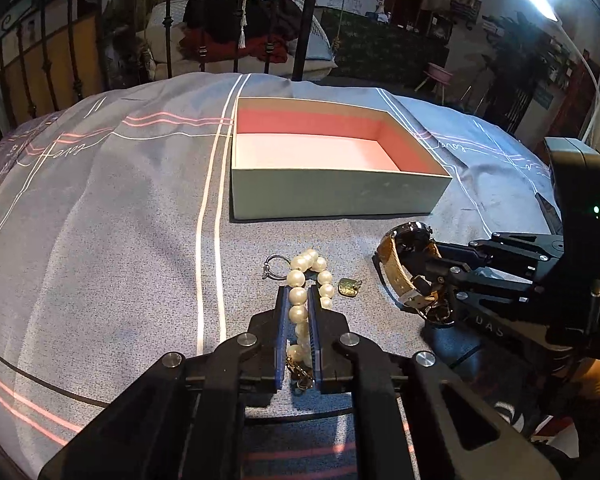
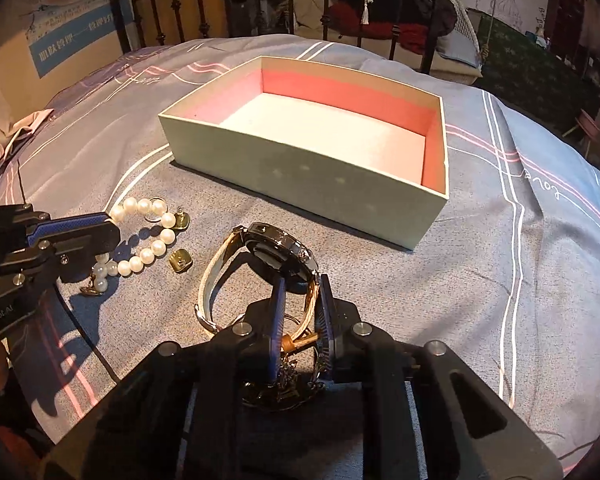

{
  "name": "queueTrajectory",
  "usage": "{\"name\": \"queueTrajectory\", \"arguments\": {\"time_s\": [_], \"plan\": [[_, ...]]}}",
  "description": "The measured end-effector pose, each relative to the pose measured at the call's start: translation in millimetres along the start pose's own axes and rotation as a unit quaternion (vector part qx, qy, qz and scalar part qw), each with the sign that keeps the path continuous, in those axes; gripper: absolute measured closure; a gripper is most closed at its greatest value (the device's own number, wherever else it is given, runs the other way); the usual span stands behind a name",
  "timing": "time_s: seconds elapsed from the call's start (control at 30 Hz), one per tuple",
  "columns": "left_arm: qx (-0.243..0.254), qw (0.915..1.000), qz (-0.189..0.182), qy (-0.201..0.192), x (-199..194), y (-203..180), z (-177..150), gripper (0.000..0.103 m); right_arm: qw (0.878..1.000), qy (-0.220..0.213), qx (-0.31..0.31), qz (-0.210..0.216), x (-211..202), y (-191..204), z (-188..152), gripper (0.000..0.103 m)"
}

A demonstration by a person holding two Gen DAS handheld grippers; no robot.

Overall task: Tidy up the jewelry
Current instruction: 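Carry the pearl bracelet and watch into the green box and open both tools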

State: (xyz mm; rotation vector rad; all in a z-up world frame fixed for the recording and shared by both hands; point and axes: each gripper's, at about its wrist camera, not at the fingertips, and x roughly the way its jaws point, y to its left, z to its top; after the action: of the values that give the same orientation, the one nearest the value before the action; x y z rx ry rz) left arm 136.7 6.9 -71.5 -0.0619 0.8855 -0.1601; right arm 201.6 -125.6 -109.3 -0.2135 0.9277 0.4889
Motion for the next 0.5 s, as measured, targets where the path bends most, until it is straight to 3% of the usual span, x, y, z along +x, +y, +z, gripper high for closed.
{"name": "queueTrajectory", "arguments": {"time_s": [0.5], "plan": [[-0.011,0.9999,0.004,-0.003,-6,4,-1,0.094,0.997,-0.068,0.002,-0.020,-31,1,-7,0.090]]}}
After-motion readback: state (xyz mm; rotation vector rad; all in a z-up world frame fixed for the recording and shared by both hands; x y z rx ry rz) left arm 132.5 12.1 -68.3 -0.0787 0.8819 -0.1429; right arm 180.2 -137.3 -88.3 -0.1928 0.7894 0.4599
